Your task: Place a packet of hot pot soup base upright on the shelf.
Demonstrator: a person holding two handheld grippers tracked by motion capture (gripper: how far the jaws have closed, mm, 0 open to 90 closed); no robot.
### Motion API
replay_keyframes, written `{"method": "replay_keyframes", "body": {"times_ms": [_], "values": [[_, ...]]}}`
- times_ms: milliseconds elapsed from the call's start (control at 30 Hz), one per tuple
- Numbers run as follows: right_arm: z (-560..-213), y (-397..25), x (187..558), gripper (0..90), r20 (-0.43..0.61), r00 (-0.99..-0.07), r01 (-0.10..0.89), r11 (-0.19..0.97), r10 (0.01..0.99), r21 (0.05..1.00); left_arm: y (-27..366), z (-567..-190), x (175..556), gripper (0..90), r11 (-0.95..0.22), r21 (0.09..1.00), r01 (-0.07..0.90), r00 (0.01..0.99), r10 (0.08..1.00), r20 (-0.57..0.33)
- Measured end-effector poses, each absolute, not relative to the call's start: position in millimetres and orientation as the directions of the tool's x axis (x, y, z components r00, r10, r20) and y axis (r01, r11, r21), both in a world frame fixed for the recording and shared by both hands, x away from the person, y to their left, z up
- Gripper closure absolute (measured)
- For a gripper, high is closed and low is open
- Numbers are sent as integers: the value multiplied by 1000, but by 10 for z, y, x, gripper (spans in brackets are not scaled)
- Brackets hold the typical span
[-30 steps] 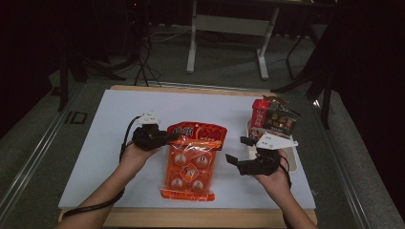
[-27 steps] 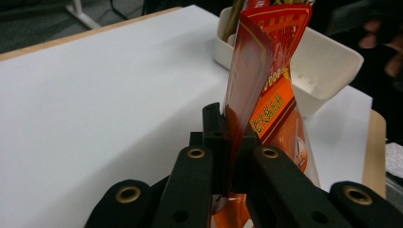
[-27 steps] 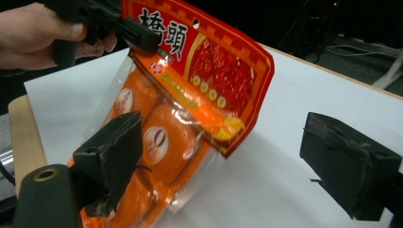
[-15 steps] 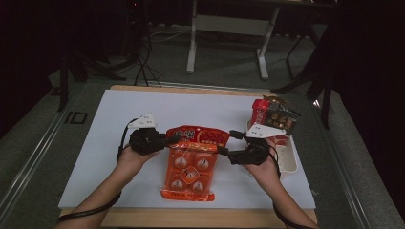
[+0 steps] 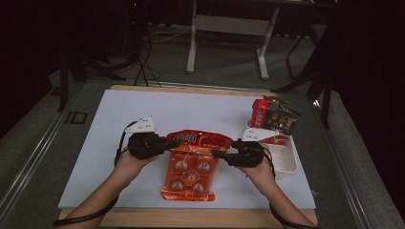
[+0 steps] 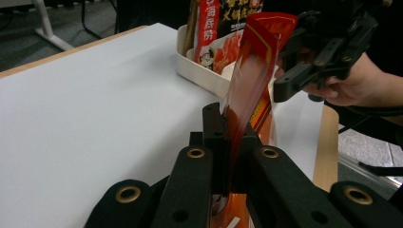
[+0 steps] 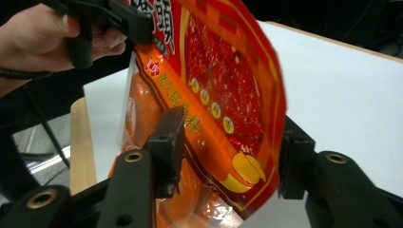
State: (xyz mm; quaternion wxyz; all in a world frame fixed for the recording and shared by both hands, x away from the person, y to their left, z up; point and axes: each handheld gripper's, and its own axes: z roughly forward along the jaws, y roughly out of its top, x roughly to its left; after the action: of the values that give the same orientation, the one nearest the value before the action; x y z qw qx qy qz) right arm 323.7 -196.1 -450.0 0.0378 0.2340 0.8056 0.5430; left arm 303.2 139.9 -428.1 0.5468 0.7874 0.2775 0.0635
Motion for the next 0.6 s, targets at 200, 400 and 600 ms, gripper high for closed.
{"method": "replay_keyframes", "body": {"times_ms": [200, 400, 600], "values": [[-4542, -1950, 3250, 637, 211, -900, 340, 308, 382, 889, 1407, -4287, 2993, 892, -237, 902, 361, 842, 498, -206], [-4574, -1935, 3238, 841, 236, -912, 346, 317, 337, 883, 1411, -4282, 2970, 892, -247, 902, 355, 844, 501, -195], [-4512, -1889, 3175, 897, 203, -918, 328, 366, 340, 871, 1407, -4231, 2937, 892, -261, 902, 344, 847, 500, -178]]}}
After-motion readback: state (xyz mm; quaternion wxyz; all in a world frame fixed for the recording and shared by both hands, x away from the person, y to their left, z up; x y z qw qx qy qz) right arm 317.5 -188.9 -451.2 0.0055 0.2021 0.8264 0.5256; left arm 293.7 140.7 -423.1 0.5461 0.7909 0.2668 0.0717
